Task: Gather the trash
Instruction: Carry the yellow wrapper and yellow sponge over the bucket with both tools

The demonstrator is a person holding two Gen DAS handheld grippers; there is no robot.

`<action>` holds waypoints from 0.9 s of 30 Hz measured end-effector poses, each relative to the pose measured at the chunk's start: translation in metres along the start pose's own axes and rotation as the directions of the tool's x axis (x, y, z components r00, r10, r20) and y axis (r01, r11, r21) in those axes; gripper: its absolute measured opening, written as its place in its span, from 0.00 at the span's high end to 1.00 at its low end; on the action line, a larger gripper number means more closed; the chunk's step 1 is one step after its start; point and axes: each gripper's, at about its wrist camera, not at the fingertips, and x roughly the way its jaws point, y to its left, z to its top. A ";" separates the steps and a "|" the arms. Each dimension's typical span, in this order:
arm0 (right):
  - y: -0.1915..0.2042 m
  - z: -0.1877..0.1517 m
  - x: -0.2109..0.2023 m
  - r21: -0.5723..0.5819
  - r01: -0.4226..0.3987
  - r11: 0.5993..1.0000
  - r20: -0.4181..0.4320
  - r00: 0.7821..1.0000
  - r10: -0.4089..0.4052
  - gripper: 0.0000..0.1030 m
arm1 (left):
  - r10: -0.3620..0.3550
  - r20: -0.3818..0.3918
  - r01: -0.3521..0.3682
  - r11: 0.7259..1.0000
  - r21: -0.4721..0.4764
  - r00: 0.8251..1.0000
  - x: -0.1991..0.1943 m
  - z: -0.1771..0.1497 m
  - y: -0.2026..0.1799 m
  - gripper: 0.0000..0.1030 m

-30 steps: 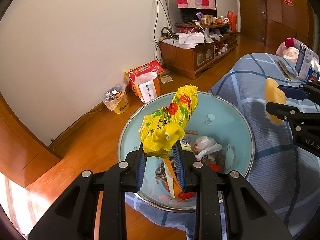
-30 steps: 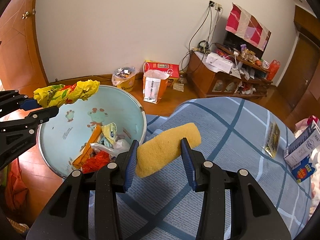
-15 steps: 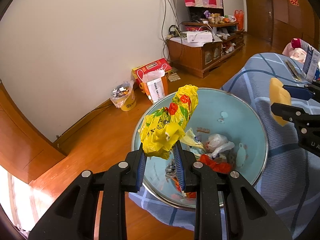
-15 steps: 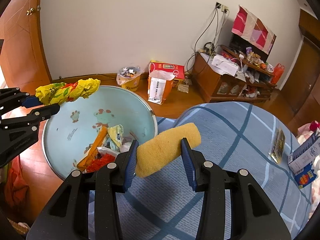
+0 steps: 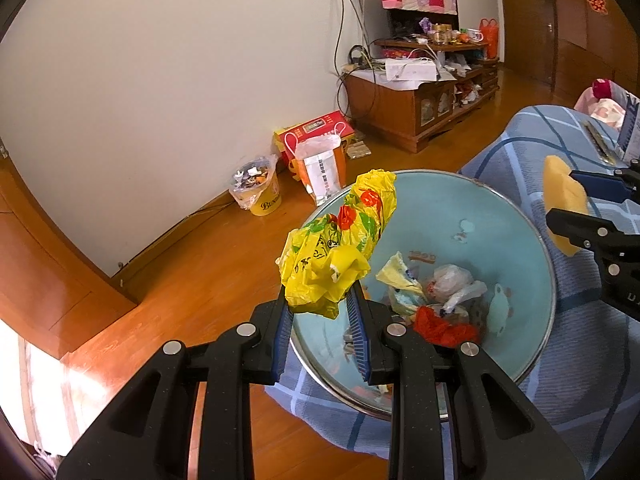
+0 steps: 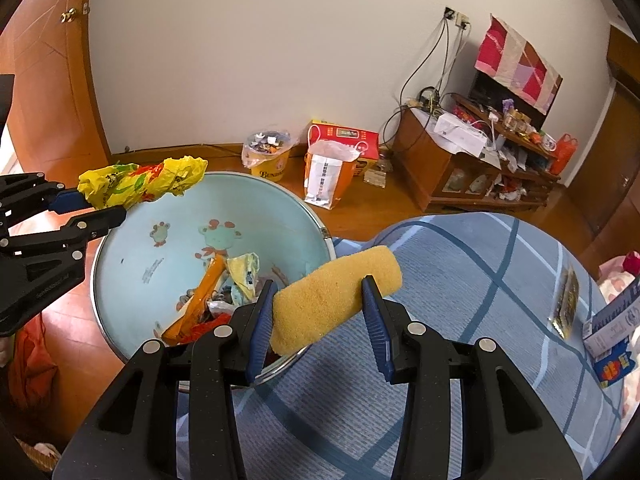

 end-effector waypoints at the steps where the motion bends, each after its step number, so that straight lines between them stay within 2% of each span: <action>1: 0.001 0.001 0.001 -0.001 -0.001 1.000 0.000 1.000 0.001 0.58 | 0.003 -0.001 -0.003 1.000 -0.002 1.000 0.000 0.000 0.001 0.74; 27: 0.015 0.006 0.015 -0.022 -0.018 1.000 -0.016 1.000 0.017 0.58 | 0.010 -0.013 -0.010 1.000 -0.022 1.000 0.006 -0.001 0.010 0.74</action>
